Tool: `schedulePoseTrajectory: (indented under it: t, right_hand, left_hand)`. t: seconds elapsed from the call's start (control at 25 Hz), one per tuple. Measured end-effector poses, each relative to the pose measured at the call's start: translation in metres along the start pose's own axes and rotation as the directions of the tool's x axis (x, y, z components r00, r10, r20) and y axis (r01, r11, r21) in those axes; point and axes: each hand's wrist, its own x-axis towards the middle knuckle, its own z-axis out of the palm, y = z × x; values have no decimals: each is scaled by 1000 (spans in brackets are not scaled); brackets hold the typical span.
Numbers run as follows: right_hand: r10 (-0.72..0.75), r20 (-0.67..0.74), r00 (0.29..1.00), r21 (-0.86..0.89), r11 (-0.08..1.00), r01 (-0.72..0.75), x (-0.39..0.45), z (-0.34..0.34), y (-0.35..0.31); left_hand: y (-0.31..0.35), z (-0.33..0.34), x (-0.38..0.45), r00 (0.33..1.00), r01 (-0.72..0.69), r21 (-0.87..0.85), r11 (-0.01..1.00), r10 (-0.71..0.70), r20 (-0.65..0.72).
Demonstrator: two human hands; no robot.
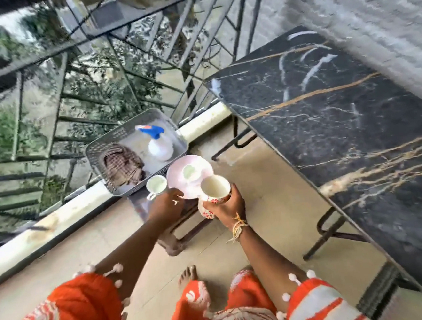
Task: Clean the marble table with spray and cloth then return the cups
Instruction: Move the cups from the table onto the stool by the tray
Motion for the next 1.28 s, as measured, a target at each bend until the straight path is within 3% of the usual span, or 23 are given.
schedulePoseTrajectory:
  t: [0.16, 0.36, 0.56, 0.8, 0.88, 1.0, 1.16, 1.28]
  right_hand:
    - [-2, 113, 994, -54, 999, 8, -27, 66, 16]
    - [-108, 273, 956, -182, 970, 162, -38, 131, 12]
    - [-144, 408, 901, -264, 927, 267, -31, 167, -4]
    - [-175, 504, 846, -330, 866, 376, -13, 202, -6]
    - [-178, 535, 826, -366, 833, 416, -2, 212, 2]
    - [-177, 581, 794, -425, 766, 482, 10, 222, 17]
    - [-292, 554, 780, -564, 557, 609, 18, 227, 34]
    - [-308, 524, 794, -642, 469, 606, 25, 227, 39]
  left_hand:
    - [-73, -27, -9, 993, 110, -18, 994, -111, -48]
    - [-130, -48, -5, 977, 211, -130, 969, -214, -11]
    - [-137, -68, -4, 887, 462, -537, 706, -365, 284]
    - [-157, -71, 10, 878, 475, -611, 634, -391, 277]
    - [-163, -63, 18, 874, 473, -608, 638, -429, 230]
    - [-171, -46, 32, 878, 445, -530, 722, -467, 102]
    - [-172, -30, 42, 892, 423, -391, 818, -452, 17]
    - [-170, -24, 48, 896, 406, -345, 846, -442, -30]
